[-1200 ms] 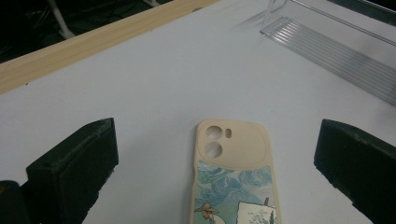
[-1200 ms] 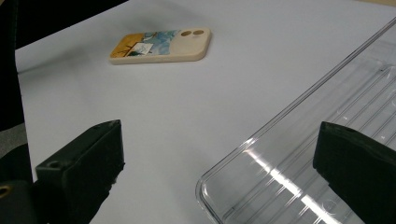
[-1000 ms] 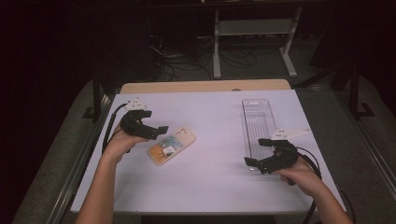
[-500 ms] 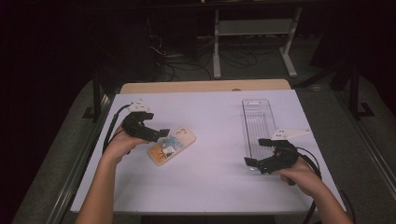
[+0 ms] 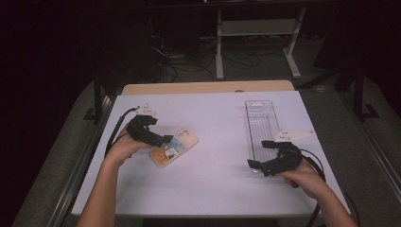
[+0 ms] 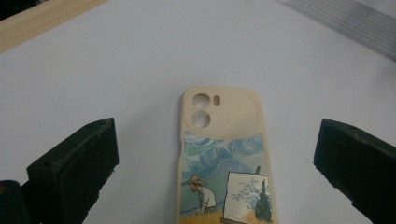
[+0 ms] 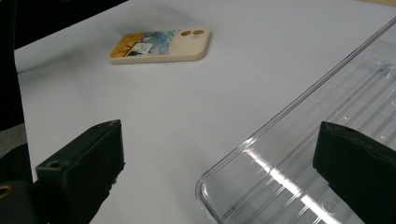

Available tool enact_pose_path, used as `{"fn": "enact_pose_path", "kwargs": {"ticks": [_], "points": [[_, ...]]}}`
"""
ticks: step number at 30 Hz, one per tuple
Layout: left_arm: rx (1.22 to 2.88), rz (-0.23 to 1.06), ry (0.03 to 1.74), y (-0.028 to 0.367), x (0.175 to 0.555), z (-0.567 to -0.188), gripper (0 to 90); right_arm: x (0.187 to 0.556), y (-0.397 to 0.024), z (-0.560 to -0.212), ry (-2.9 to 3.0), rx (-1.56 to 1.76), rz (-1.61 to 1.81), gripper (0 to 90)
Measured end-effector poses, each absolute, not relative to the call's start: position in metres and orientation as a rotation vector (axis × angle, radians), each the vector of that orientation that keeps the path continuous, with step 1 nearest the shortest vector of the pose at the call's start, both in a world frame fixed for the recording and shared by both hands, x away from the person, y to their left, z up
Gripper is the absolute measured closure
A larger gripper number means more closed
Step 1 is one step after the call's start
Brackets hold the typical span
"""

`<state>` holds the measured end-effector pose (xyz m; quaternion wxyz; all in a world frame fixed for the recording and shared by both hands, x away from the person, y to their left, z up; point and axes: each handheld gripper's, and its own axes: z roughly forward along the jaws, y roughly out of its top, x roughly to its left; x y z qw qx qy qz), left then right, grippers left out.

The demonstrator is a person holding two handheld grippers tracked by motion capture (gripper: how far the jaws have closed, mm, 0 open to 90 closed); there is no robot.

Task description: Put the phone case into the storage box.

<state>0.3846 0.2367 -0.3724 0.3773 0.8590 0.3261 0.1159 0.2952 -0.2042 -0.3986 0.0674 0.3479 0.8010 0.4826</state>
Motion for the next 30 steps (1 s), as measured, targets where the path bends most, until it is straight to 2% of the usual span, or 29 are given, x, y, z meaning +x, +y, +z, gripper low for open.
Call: {"fn": "enact_pose_path", "kwargs": {"ticks": [30], "points": [[2.320,0.274,0.834,0.227,0.384,-0.396,0.0,0.295,-0.205,-0.399,2.413,1.048,1.453,1.5]]}}
